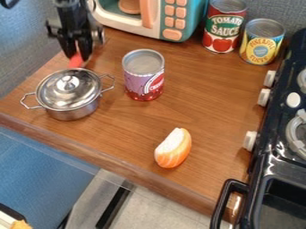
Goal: Move the red fork from the right side of the table to the middle of the table
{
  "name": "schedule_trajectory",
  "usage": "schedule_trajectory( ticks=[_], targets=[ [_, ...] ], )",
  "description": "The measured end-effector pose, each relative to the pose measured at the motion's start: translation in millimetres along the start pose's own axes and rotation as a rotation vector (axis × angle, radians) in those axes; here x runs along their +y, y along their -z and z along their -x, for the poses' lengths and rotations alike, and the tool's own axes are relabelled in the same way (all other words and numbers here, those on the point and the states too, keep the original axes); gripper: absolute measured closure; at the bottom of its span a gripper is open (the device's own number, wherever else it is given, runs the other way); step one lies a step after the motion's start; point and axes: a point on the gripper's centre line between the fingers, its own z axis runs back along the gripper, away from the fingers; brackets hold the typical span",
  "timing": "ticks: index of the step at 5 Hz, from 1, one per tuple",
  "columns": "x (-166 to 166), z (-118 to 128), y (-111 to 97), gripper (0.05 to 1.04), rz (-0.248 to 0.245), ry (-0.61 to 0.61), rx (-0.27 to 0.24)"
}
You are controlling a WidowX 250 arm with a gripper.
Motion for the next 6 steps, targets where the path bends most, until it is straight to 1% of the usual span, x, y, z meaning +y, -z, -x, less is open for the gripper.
schedule_trajectory(
  ticks=[1,2,3,4,5,6],
  targets=[
    [-13.2,-7.6,-39.8,0.705,0.021,0.049,-0.091],
    [-45.6,10.9,-63.8,0.705,0.062,0.132,-0.108],
    [-86.6,48.3,-82.4,0.705,0.095,0.264,-0.113],
    [-127.1,80.8,-86.1,0.705,0.117,0.394,-0.108],
    [-158.9,93.2,-84.5,0.705,0.135,0.482,-0.121],
    [-183.4,98.0,-71.7,0.705,0.137,0.52,-0.097]
  ],
)
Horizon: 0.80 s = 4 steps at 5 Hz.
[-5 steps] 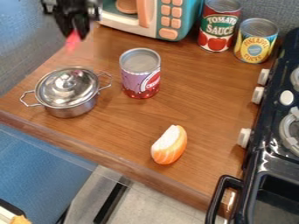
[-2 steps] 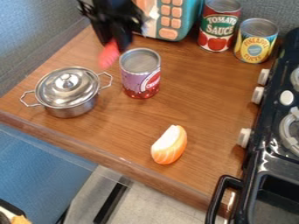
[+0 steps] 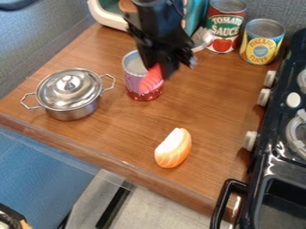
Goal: Move the red fork from the right side of the table to the middle of the table
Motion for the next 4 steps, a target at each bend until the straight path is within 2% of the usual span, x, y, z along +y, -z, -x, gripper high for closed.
schedule_trajectory(
  ticks=[1,3,4],
  targets=[
    [1.5,1.9,16.1,0.705,-0.026,-0.006,0.041],
    [5.5,32.5,46.7,0.705,-0.067,0.012,0.145],
    [7.6,45.8,55.9,0.661,-0.056,0.011,0.188]
  ],
)
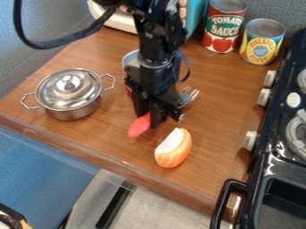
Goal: Move the red fork from the right side of the table to the middle of the table
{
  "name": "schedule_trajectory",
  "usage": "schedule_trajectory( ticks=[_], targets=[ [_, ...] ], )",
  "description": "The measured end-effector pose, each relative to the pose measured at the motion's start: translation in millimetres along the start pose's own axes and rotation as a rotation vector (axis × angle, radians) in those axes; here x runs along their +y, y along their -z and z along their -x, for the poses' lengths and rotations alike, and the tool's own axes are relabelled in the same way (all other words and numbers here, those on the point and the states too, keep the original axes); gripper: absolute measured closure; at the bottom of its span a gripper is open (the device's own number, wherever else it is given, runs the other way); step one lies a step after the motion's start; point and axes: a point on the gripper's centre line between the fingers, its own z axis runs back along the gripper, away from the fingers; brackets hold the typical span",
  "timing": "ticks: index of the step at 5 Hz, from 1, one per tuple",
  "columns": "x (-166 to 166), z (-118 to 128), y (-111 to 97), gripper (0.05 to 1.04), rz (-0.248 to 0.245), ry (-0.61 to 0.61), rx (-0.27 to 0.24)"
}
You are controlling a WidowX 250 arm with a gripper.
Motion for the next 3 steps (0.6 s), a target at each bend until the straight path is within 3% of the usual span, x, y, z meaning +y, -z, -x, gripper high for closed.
schedule_trajectory(
  ticks=[1,2,3],
  targets=[
    [-3.6,2.3,0.1,0.353,0.035,0.018,0.012],
    [-1.2,3.3,-13.6,0.098,0.078,-0.042,-0.008],
    [6.6,-1.7,-46.6,0.077,0.096,-0.108,-0.083]
  ],
)
